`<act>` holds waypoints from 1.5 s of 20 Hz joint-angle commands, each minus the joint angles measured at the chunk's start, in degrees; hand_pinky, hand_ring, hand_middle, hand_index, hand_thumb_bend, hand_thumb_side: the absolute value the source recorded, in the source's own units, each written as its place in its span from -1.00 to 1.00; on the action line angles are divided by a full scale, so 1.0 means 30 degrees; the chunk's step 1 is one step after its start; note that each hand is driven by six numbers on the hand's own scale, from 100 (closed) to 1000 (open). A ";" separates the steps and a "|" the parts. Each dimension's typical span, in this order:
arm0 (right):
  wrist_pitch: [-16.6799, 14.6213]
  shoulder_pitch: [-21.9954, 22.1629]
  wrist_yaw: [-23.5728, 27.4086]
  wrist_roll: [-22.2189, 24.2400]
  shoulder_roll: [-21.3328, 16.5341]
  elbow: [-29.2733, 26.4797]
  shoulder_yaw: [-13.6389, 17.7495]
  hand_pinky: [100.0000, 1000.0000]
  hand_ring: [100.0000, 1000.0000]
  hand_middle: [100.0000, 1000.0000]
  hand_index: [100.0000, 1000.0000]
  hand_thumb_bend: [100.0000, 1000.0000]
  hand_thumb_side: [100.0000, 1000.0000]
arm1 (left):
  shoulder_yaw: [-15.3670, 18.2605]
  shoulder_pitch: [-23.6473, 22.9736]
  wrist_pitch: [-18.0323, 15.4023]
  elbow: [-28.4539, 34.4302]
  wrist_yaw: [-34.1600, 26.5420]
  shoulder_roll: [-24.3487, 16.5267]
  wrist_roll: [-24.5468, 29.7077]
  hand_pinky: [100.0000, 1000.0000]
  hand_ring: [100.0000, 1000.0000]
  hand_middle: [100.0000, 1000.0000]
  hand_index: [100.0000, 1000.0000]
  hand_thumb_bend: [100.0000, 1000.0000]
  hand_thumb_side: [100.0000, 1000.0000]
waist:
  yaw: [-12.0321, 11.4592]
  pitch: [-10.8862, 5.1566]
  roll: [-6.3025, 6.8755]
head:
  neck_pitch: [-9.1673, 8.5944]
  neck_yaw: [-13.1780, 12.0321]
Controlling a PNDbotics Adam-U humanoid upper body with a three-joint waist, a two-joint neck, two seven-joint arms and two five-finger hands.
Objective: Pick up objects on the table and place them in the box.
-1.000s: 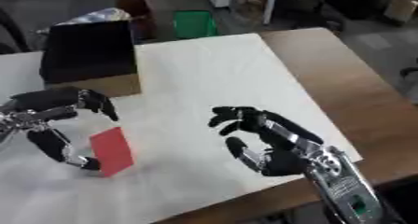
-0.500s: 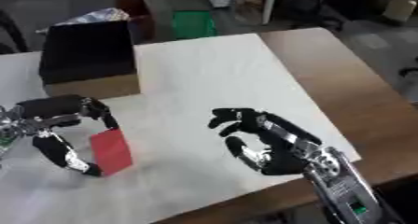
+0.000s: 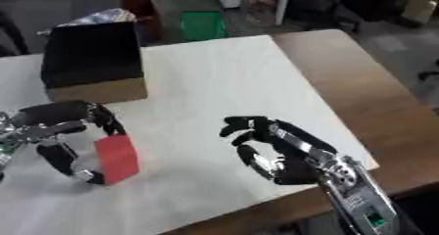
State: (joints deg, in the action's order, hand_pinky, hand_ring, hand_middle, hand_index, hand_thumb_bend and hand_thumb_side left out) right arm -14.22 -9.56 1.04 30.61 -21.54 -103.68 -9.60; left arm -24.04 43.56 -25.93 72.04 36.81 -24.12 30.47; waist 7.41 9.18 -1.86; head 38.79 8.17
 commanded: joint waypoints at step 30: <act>-0.0170 -0.0229 0.0150 -0.0053 -0.0304 -0.0152 0.0174 0.50 1.00 0.49 0.67 -1.00 0.14 | 0.1928 0.0526 0.2659 0.2283 -0.2631 -0.1374 -0.5287 -0.09 -0.26 -0.71 -0.19 0.07 -0.98 | -0.0017 -0.0284 0.0031 | -0.0041 0.0138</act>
State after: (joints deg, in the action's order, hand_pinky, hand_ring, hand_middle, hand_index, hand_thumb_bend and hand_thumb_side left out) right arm -14.51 -9.61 1.09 30.55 -21.52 -103.43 -9.56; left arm -19.69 43.65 -18.35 77.63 29.43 -26.47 15.47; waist 7.37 9.23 -1.84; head 38.78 8.42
